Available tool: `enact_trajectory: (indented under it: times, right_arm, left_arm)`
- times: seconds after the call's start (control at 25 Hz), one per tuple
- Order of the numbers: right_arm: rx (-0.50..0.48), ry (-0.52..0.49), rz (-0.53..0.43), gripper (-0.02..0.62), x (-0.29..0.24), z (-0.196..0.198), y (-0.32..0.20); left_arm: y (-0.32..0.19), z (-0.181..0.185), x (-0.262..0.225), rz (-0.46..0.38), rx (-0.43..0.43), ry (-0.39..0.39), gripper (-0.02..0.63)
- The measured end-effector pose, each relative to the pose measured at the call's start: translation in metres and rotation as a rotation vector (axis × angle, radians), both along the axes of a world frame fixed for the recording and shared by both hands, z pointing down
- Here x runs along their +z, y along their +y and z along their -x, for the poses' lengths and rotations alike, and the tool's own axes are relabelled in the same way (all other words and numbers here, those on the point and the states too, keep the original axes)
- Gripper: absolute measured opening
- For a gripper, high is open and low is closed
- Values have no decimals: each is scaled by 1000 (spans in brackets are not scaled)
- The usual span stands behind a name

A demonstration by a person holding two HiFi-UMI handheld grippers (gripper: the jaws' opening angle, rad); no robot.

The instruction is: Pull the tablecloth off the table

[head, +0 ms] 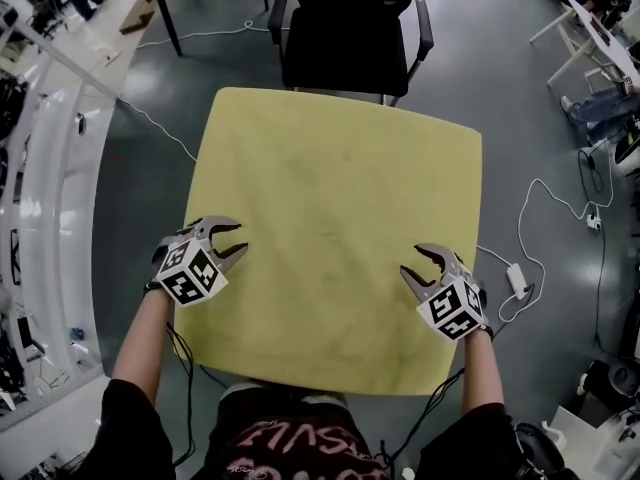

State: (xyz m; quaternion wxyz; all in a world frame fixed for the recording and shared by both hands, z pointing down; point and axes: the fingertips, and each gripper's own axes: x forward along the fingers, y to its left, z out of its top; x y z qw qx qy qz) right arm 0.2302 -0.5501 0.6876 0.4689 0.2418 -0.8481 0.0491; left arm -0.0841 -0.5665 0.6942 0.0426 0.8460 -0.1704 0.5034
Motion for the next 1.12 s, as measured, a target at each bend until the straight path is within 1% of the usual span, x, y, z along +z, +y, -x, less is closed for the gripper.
enact_trajectory:
  times: [0.2,0.44,0.56,0.64,0.68,0.72,0.76,0.8,0.84,0.92,1.12]
  right_arm:
    - [-22,24,24,206,23,1,-10]
    - [-85,95,63,219,43,0,-23]
    - [-127,125,100,224,54,1,-24]
    - [-140,127,130,232,58,0,-27]
    - [-142,124,145,236,59,0,-28]
    - [-145,119,164,235,60,0,-29]
    - [-145,113,189,230,62,1,-28]
    - [-142,106,217,222,64,1,-28]
    - [-139,103,240,217,66,1,-28]
    - [-140,111,266,227,67,2,-29]
    - [-141,126,277,227,67,2,-29]
  left_arm:
    - [-9,-3,23,24,54,-28,161]
    - [-21,-3,44,61,120,-63,163]
    - [-21,-4,55,87,166,-81,181]
    - [-24,-6,59,90,195,-84,184]
    - [-26,-6,59,87,217,-85,203]
    - [-26,-7,60,88,244,-85,207]
    - [-24,-7,61,103,266,-81,190]
    - [-23,-7,62,129,272,-73,173]
    - [-23,-7,64,158,266,-62,170]
    - [-24,-7,64,195,256,-46,172]
    - [-23,-7,64,207,253,-44,170]
